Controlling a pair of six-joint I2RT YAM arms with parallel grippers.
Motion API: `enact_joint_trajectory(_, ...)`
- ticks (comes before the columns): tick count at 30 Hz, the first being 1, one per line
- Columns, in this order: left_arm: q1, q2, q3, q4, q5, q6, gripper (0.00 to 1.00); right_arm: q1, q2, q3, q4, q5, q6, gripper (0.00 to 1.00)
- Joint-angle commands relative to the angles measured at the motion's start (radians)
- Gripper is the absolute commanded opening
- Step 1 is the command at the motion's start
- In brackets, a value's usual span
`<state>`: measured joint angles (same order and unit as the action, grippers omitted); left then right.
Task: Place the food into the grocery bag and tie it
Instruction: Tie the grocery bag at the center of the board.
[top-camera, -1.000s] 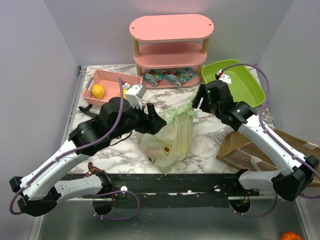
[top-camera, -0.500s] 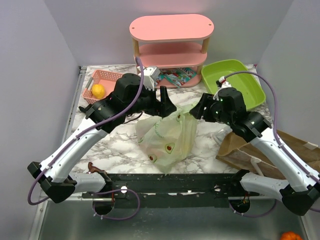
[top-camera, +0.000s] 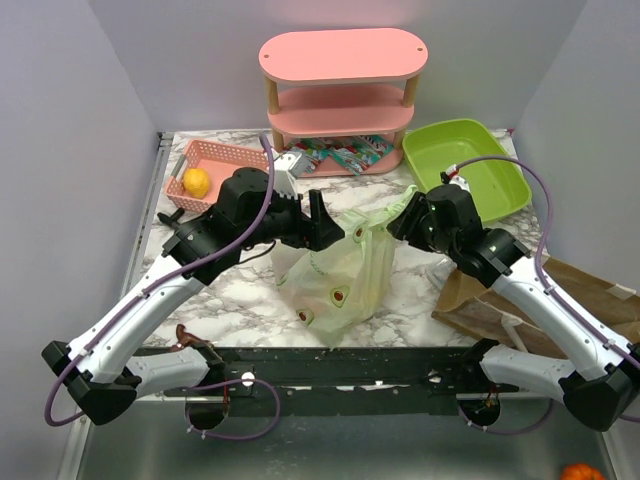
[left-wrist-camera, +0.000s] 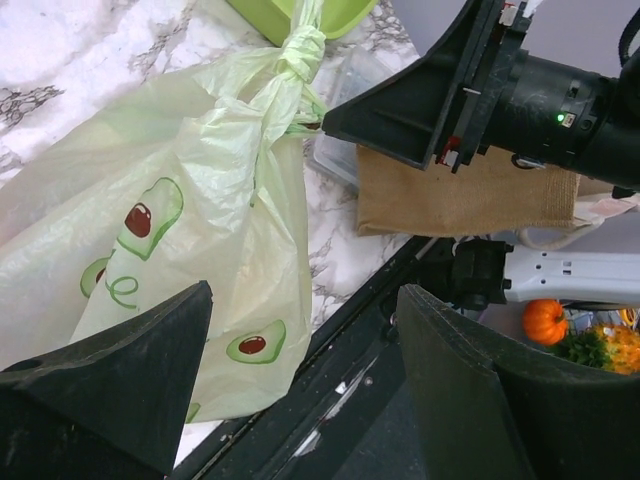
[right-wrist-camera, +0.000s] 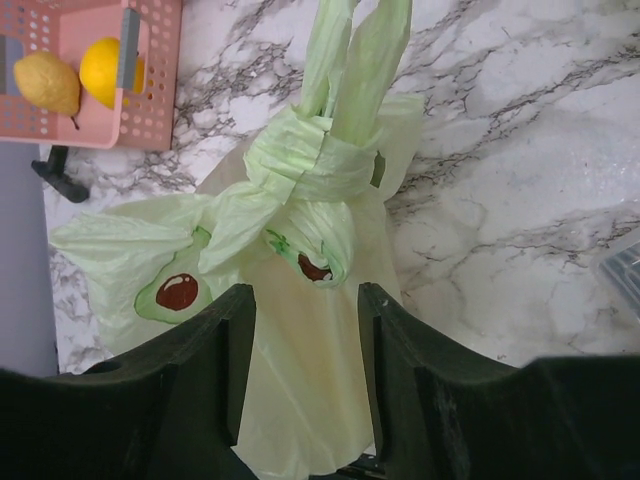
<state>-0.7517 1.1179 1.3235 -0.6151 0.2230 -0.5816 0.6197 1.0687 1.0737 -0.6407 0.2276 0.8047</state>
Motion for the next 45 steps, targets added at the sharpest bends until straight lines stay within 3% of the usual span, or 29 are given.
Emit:
enact_joint_trajectory(1,0.006,-0.039,-0.027,0.056,0.035,-0.017,0.76,0.0,0.024,-0.021,0.054,0.064,0.031,0.51)
enact_joint_trajectory(15,0.008,-0.043,-0.039,0.069,0.046,-0.021,0.76,-0.001,0.066,-0.035,0.088,0.109,0.018,0.5)
enact_joint_trajectory(24,0.008,-0.053,-0.052,0.074,0.049,-0.026,0.76,-0.001,0.078,-0.049,0.139,0.113,0.002,0.42)
enact_joint_trajectory(30,0.009,-0.061,-0.068,0.087,0.052,-0.033,0.76,-0.001,0.079,-0.052,0.154,0.128,-0.016,0.31)
enact_joint_trajectory(36,0.008,-0.067,-0.072,0.089,0.054,-0.035,0.76,-0.001,0.071,-0.061,0.153,0.122,-0.025,0.01)
enact_joint_trajectory(45,0.028,0.032,0.068,0.077,0.129,0.022,0.82,-0.001,-0.021,-0.055,0.113,-0.03,-0.107,0.01)
